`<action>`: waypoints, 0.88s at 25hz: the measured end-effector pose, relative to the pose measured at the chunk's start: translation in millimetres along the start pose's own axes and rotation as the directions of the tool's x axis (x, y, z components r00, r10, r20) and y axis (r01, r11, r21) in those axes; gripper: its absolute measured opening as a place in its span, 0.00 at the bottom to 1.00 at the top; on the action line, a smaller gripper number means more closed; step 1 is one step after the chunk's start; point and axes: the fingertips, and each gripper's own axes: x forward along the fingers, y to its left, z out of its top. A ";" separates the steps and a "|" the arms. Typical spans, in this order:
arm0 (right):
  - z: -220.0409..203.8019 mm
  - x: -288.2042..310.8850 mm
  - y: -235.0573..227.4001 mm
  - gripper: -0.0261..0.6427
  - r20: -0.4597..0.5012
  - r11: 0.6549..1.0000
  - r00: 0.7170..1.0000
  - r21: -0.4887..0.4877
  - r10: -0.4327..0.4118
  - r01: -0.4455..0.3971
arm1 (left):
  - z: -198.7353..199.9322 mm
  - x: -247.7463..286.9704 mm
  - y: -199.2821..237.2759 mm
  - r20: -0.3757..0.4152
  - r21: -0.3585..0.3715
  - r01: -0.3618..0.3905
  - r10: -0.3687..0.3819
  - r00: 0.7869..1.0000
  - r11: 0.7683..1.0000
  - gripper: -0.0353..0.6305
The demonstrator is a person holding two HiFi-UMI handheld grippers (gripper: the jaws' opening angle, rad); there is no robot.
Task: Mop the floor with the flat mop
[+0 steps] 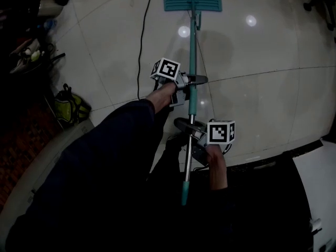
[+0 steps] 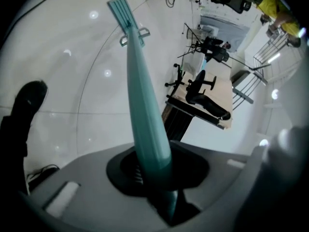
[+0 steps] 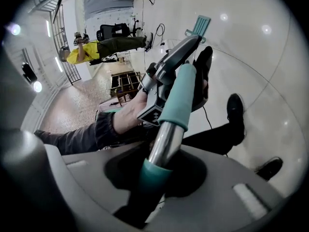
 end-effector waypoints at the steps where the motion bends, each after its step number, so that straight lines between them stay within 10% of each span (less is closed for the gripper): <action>1: 25.0 6.5 5.9 0.19 0.012 1.000 1.000 -0.006 0.010 -0.010 | 25.0 -2.1 -10.2 0.013 0.009 0.004 -0.004 1.000 1.000 0.22; 10: 86.6 17.3 28.9 0.18 0.117 0.999 0.993 -0.037 0.015 -0.011 | 84.4 -0.2 -59.5 0.045 0.121 0.010 -0.016 0.999 0.993 0.23; 22: 6.9 -8.7 17.1 0.19 -0.015 0.998 1.000 -0.055 -0.025 0.024 | 8.3 1.4 -34.2 0.026 0.056 0.036 -0.037 0.999 0.998 0.23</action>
